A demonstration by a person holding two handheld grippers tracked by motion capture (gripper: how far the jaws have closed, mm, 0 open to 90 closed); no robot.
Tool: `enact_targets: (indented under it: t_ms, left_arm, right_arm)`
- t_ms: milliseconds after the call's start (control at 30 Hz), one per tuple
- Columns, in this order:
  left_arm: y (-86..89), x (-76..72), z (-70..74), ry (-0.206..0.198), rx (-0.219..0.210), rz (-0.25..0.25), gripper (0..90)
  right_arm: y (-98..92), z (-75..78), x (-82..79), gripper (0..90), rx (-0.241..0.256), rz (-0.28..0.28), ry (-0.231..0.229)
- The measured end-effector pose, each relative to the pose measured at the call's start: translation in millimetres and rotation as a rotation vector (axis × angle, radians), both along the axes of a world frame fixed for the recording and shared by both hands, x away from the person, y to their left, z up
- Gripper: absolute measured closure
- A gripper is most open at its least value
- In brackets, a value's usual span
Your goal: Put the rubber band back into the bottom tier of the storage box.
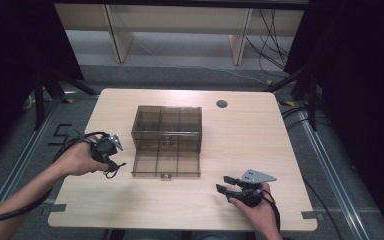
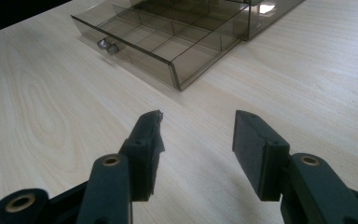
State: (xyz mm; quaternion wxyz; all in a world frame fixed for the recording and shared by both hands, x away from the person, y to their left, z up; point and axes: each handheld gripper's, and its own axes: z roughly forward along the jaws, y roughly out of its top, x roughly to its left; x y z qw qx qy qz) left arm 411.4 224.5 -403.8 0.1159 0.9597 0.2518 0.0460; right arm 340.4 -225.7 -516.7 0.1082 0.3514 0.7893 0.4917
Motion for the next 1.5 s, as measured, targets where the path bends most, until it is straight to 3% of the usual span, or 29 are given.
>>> enact_targets:
  t_ms: [267,300,1000,1033,1100,1167,1500]
  left_arm:
    - [-5.0,2.8,1.3,0.006,0.013,-0.016,85.7]
    - [-5.0,2.8,1.3,0.006,0.013,-0.016,85.7]
    - [-23.9,11.4,-0.8,0.014,0.028,-0.046,85.7]
    - [-26.0,10.6,-2.1,0.006,0.005,-0.025,85.7]
    - [-27.0,11.1,-2.0,0.004,0.004,-0.027,85.7]
    - [-30.6,13.3,0.4,0.006,0.02,-0.05,85.7]
    - [-39.2,17.9,0.9,0.002,0.018,-0.063,85.7]
  right_arm:
    - [0.2,-0.1,0.3,52.7,-0.002,0.003,0.002]
    - [1.8,-0.2,-1.4,52.7,0.016,-0.004,0.03]
    - [1.6,-0.3,-1.0,52.5,0.017,-0.001,0.031]
    - [1.6,-0.3,-0.9,52.5,0.016,-0.001,0.032]
    - [1.7,-0.3,-0.9,52.6,0.017,-0.002,0.033]
    - [1.8,-0.3,-1.0,52.6,0.016,-0.002,0.033]
    - [2.0,-0.1,-1.2,52.6,0.016,-0.002,0.035]
